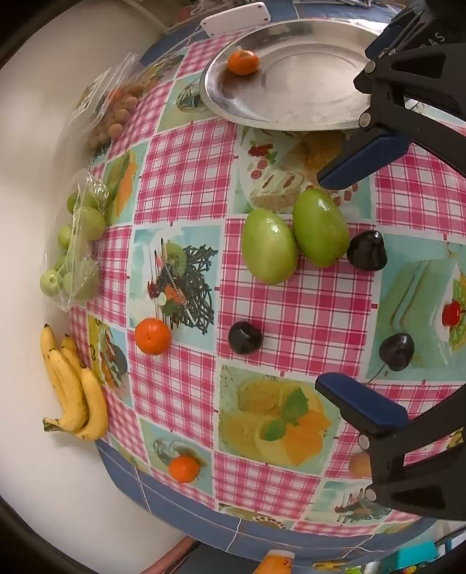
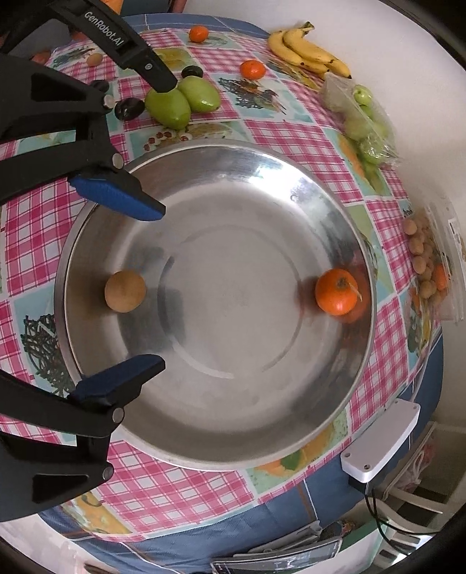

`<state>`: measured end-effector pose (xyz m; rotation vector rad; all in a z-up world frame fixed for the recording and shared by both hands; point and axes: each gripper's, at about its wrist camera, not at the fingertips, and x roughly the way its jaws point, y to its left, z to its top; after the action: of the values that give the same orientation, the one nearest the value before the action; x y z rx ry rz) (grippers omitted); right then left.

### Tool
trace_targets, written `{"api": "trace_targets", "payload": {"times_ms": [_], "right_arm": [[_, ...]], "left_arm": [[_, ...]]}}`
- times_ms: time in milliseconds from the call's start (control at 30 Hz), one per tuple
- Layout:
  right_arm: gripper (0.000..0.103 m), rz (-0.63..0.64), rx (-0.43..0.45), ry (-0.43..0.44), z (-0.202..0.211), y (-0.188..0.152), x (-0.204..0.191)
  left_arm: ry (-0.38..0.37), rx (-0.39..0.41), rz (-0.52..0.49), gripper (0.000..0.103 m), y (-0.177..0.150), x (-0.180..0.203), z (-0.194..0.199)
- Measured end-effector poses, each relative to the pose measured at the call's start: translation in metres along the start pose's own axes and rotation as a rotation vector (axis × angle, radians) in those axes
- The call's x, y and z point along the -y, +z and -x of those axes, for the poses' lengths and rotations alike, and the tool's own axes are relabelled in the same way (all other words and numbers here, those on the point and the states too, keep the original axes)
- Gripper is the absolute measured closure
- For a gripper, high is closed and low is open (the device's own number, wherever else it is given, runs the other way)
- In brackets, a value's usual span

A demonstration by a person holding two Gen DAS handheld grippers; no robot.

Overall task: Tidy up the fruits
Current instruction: 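Withdraw both tools from the bowl toward the dark plums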

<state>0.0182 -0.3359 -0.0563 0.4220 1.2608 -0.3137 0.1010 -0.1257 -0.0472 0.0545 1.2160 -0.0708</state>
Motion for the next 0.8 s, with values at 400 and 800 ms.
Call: {"api": "trace_targets", "payload": {"times_ms": [400, 800], "right_arm": [[0.003, 0.043, 0.018, -0.007, -0.004, 0.001, -0.007], [0.003, 0.058, 0.029, -0.01, -0.006, 0.0, -0.012]], "left_arm": [[-0.009, -0.018, 0.013, 0.0, 0.0, -0.003, -0.005], [-0.018, -0.022, 0.016, 0.0, -0.003, -0.005, -0.005]]}}
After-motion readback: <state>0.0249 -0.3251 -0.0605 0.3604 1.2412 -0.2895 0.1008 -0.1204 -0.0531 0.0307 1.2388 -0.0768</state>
